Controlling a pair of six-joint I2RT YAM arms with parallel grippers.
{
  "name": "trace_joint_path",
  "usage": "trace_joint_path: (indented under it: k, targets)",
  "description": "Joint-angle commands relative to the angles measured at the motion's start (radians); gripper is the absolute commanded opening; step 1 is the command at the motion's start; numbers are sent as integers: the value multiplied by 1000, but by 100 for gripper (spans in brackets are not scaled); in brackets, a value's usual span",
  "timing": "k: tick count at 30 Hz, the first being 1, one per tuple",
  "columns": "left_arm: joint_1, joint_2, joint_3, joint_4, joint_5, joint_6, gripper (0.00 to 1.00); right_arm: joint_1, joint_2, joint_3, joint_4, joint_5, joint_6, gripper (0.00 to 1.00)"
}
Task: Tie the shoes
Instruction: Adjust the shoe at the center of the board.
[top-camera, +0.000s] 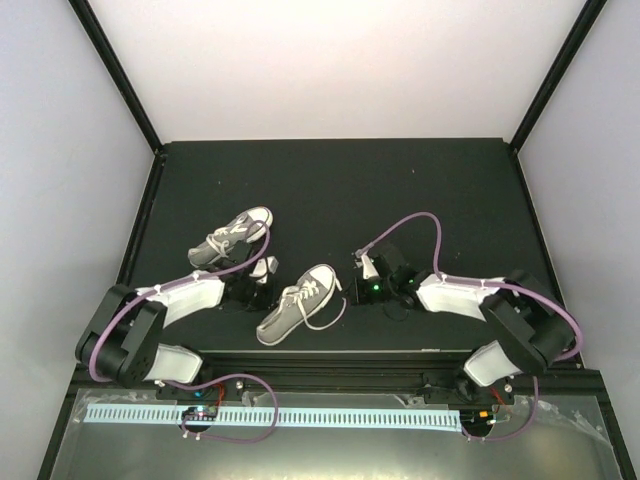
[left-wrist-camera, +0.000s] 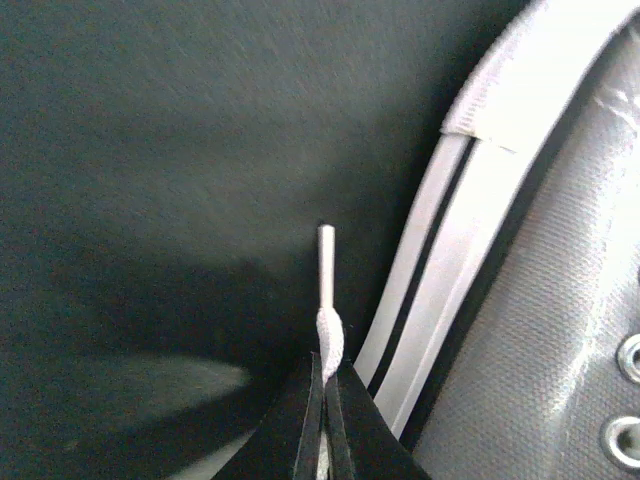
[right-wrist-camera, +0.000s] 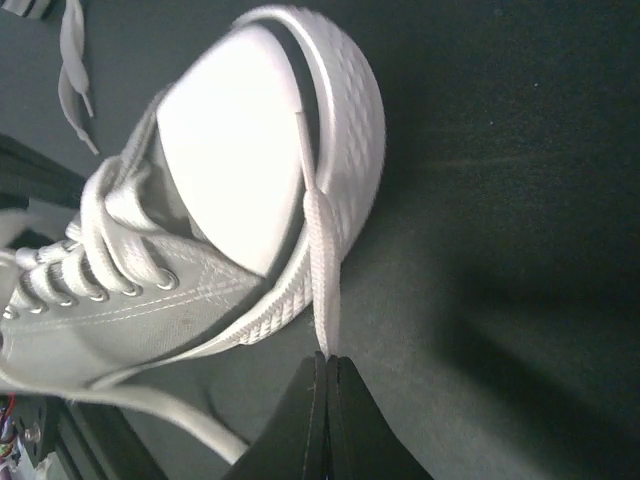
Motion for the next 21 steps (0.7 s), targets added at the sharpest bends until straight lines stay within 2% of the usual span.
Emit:
trace_joint_path:
  k: [1,10,16,21]
  targets:
    - [-64,48,-24,107,129,-66,2,10,66,56,90,-27,27,2]
    - [-208,123,59,209,173,-152,2,8,96,153,-3,56,-35,2]
    - [-203,95,93,151,33,-116,1,9,1,100,-64,147,-40,2]
    - [-181,92,108,162,13,-121,2,9,-37,28,-53,130,-17,2]
